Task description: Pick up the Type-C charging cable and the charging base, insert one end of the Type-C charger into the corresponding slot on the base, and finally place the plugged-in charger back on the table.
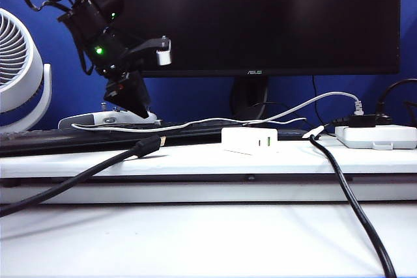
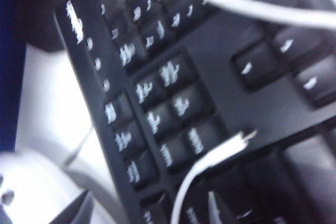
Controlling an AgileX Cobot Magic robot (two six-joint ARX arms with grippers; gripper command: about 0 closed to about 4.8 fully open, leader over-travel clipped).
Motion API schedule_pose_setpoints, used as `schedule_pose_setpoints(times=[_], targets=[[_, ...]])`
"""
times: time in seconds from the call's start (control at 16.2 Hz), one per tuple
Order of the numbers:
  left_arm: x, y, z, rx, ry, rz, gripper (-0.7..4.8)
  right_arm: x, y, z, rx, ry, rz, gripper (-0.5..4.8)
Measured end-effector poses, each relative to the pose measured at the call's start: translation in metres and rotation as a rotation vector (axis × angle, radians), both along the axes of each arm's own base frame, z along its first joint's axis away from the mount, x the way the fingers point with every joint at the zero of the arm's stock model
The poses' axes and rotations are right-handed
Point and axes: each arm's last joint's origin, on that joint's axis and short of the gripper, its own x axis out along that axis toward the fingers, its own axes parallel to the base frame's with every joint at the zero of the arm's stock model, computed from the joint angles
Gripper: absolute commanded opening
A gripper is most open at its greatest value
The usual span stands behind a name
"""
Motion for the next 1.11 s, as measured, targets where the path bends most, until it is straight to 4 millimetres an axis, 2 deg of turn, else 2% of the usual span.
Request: schedule_pose_setpoints(times=[0.31, 0.68, 0.8, 0.86, 1.11], targets=[[-0.004, 0.0, -0.003, 0.074, -0.013, -0.124, 2.95, 0.0, 0.0, 0.001, 0.004, -0.015, -0.002, -0.01], [-0.001, -0.001, -0.011, 0.057, 0.0, -0.146, 2.9, 0.001, 0.0, 0.002, 0.006, -0.022, -0.002, -0.01], [0.0, -0.002, -0.012, 0.05, -0.003, -0.147, 2.52, 0.001, 0.0, 0.002, 0.006, -0.022, -0.002, -0.01], [0.001, -0.002, -0.014, 0.049, 0.0, -0.148, 1.88, 0.001, 0.0, 0.002, 0.006, -0.022, -0.002, -0.01], [0.005, -0.003, -0.018, 0.035, -0.003, -0.145, 1.6, 0.001, 0.0, 0.002, 0.006, -0.022, -0.002, -0.02]])
